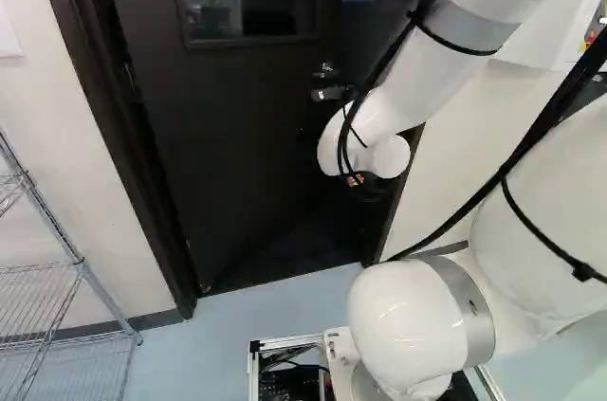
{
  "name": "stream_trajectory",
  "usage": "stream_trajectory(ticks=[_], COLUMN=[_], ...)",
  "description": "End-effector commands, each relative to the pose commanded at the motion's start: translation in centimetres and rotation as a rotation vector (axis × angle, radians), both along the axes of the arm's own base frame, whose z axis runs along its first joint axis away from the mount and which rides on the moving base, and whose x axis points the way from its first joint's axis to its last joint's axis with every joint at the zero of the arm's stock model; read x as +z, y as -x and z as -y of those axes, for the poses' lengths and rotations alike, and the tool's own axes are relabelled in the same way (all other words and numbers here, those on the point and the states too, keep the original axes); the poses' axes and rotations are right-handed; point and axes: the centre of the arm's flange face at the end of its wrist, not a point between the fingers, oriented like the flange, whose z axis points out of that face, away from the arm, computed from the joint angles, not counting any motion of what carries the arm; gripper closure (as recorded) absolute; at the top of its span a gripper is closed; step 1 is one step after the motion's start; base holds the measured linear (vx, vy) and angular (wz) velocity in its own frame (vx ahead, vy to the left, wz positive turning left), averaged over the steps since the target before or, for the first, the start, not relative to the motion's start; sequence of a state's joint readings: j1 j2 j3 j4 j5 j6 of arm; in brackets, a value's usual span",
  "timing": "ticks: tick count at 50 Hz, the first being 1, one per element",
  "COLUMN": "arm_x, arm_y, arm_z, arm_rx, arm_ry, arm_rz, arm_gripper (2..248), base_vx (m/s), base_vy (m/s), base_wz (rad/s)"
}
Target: Open the door and move inside
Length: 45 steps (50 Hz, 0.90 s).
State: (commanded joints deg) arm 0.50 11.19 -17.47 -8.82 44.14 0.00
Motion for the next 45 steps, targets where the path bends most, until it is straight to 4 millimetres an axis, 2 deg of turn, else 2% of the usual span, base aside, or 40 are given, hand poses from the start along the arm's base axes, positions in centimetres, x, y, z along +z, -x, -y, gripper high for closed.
stream_trajectory(ticks=[45], arm_x=[0.00], arm_y=[0.00], arm_z=[0.00], arm_rx=[0.000], arm_ry=[0.000], arm_rz=[0.000], arm_gripper=[3], base_vx=[0.065], base_vy=[0.081], base_wz=[-0.010])
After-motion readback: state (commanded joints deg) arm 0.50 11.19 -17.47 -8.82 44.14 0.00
